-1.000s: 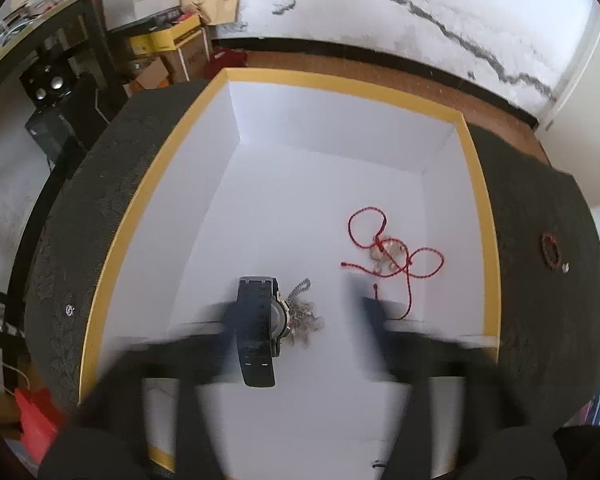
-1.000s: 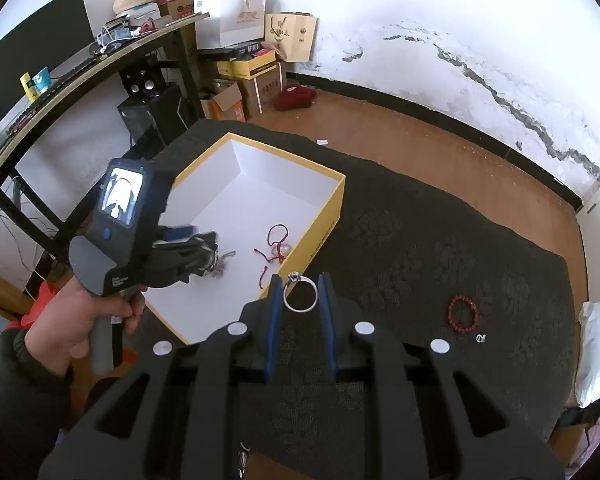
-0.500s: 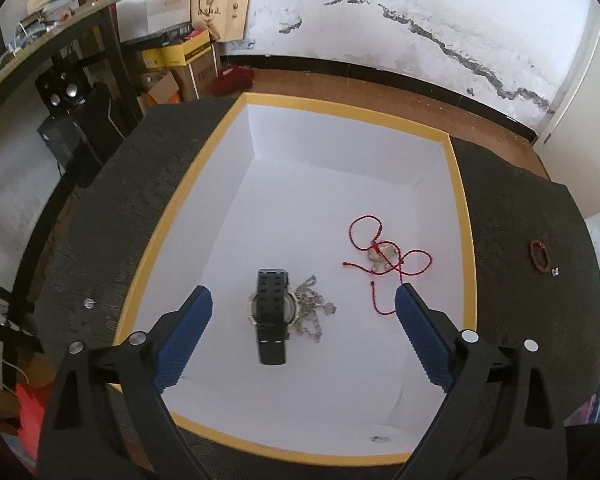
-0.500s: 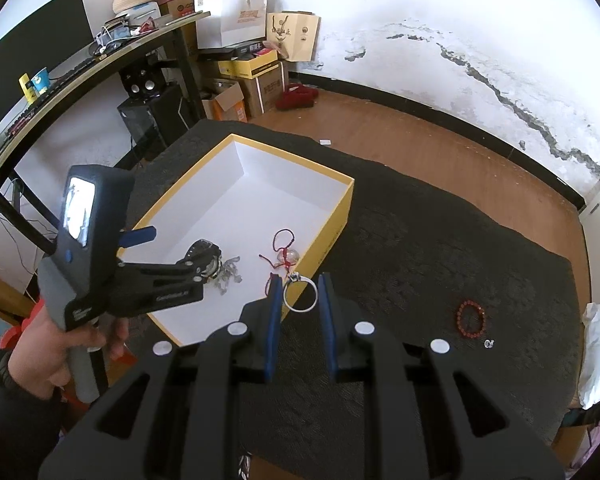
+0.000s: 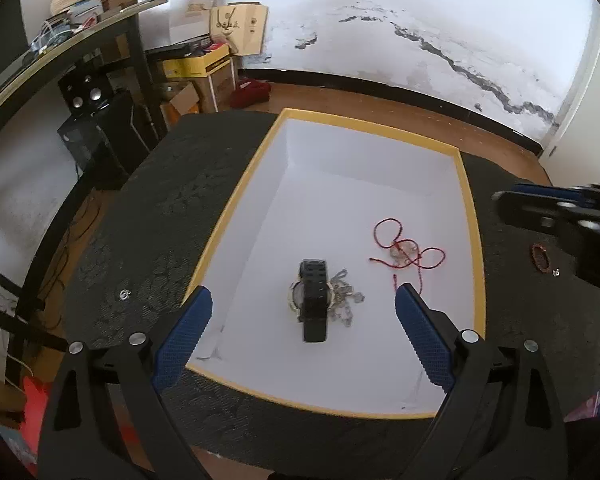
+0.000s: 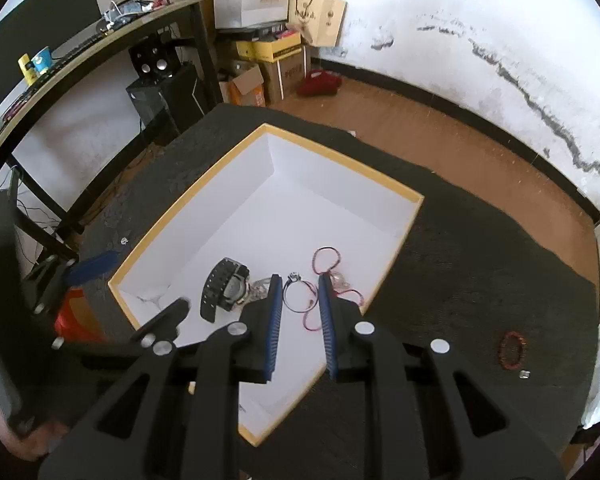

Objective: Organize jewelry
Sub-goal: 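Lower the silver ring into the box and open the right tool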

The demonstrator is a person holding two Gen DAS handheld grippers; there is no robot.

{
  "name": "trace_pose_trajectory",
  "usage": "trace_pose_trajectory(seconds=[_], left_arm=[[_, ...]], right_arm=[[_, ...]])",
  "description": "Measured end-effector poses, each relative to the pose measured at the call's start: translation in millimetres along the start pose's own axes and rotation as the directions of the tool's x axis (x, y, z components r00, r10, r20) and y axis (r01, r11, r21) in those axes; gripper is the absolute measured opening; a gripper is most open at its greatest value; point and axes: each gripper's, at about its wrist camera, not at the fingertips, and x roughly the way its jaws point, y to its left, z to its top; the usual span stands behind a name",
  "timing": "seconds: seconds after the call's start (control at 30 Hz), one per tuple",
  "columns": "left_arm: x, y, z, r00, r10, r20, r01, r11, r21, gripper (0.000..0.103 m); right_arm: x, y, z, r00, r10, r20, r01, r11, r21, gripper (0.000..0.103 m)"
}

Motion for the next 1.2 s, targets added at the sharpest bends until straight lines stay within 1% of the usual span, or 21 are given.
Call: trace_pose_trajectory(seconds=[0.13,0.3,0.47,0.57,0.6,0.63,0.67,0.73,0.9,0.97,1.07,1.2], left_arm=[[-0.7,10.5,-1.4,1.0,0.012,0.003,-0.012,1.0,-0.017,0.091],[1.4,12.6,-3.1,1.0,0.014,0.006,-0.013,1.0,-0.021,0.091],[6.9,13.8,-5.4,1.0,0.01,-0.001,-0.01,1.0,-0.021,0.091],[10.2,15.2,-6.6,1.0,0.01,-0.005,-0.01,1.0,-0.027,0.091],[10.8,15.7,-6.5,1.0,0.009,-0.005,-0.009,1.0,-0.028,0.091],[10.8,15.6,-6.2,1.0,0.01,-0.006,-0.01,1.0,-0.027,0.091],[11.0,15.7,-6.1,1.0,0.011,-0.006,-0.011,1.0,-0.027,0.091],[10.7,16.0,-6.3,1.0,0.01,-0.004,-0.01,1.0,-0.028,0.091],[10.1,14.6,-5.5,1.0,0.01,0.007,-0.01,1.0,-0.029,0.091],[8.4,9.6,-4.2,1.0,0.007,0.014,-0.007,1.0,-0.023,0.091],[1.7,-6.4,-2.1,1.0,-0.004,0.028,0.004,1.0,-0.009,0.091],[-9.9,-37.9,2.5,0.998,-0.032,0.054,0.03,0.999,0.033,0.091]], right_arm=[[29.9,6.9,3.6,0.999,-0.014,-0.041,0.014,1.0,-0.016,0.019],[57.8,7.2,2.8,0.997,-0.02,-0.078,0.019,1.0,-0.019,0.019],[71.8,7.5,1.5,0.995,-0.021,-0.101,0.019,0.999,-0.027,0.019],[75.3,6.2,2.3,0.994,-0.004,-0.111,0.002,1.0,-0.019,0.02],[75.2,5.5,2.5,0.994,0.003,-0.108,-0.004,1.0,-0.012,0.022],[74.5,4.9,2.5,0.995,0.01,-0.104,-0.011,1.0,-0.008,0.032],[73.5,3.5,2.8,0.995,0.019,-0.1,-0.02,1.0,-0.005,0.049],[70.3,1.7,3.1,0.996,0.026,-0.083,-0.025,1.0,0.008,0.063],[56.2,-6.0,2.5,0.998,0.033,-0.058,-0.032,0.999,0.028,0.064],[45.8,-13.2,-0.2,0.999,0.027,-0.041,-0.026,0.999,0.035,0.067],[30.3,-27.6,-6.7,1.0,0.021,-0.022,-0.02,0.998,0.062,0.067],[-3.2,-59.7,-26.6,1.0,-0.008,0.022,0.006,0.996,0.093,0.067]])
